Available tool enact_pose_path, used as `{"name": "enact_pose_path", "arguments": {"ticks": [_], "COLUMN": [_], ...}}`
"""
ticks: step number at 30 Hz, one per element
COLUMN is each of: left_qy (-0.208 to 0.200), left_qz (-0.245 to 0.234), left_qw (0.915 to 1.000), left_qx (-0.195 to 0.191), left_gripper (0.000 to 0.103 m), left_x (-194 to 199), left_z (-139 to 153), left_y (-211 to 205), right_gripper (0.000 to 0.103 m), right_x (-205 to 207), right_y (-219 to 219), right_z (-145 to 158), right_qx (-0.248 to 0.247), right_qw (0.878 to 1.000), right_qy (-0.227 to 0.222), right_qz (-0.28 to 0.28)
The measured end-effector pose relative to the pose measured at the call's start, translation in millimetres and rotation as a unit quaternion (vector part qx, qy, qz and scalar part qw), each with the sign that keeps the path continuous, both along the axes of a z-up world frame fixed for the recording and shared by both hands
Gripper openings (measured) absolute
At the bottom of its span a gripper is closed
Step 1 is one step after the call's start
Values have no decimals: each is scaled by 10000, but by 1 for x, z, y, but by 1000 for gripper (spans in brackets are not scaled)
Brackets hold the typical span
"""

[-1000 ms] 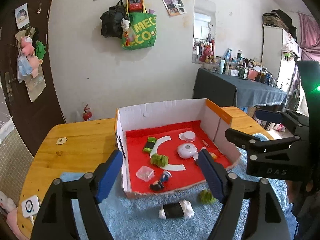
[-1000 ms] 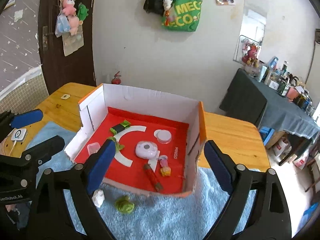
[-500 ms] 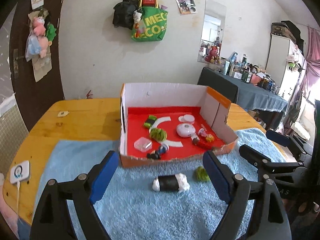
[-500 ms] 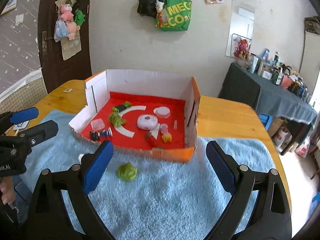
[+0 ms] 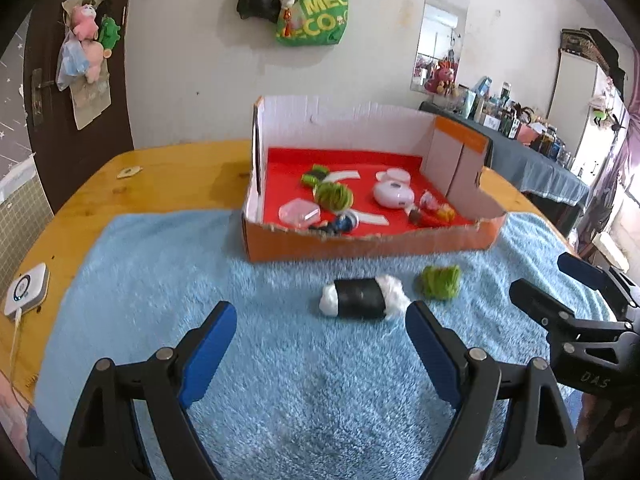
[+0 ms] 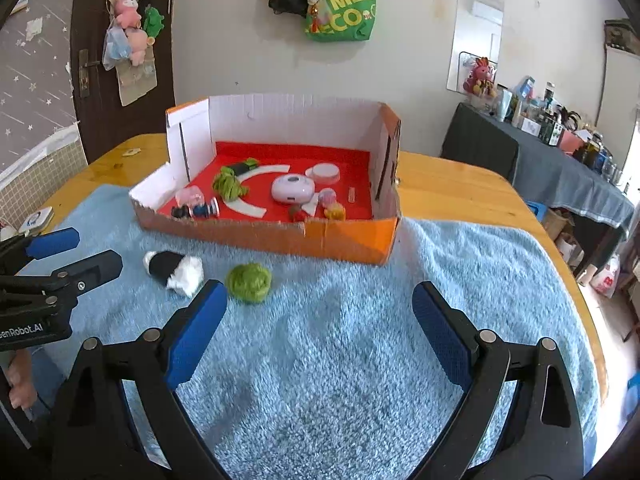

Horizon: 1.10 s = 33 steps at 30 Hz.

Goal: Organize objects
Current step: 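Move the left tool to the black-and-white roll while the right tool approaches the green fuzzy ball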

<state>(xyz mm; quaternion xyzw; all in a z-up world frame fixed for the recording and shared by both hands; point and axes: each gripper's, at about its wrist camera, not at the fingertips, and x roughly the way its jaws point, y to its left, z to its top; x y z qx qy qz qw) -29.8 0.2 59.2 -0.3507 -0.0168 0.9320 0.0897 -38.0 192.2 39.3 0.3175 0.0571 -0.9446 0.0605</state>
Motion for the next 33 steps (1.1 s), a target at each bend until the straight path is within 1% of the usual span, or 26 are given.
{"name": "enact_pose_path", "arguments": {"ticks": [9,25,29,33], "left_qy": [-150,-304,-382,-464], "left_qz": [-79,-182,-291,-451], "left_qw": [9998,9994,9988,9979], "left_qx": [-52,-13,29,100], "left_gripper": [88,88,88,88], "left_x": [1,-6,-10,-18], "left_z": [-17,-25,-28,-29], "left_y": [6,6,6,4], "right_gripper": [95,95,95,95], "right_x": [0,-8,-13,-20], "right_y": [3,-4,-5,-6], "right_z": [-16,-25,-25,-28], "right_qx": [-43,-4,-3,-80], "right_qw": [9997,9992,9990,9981], "right_qy": [-228,-396,-435,-567], "right_qz": [-55,62,111,233]}}
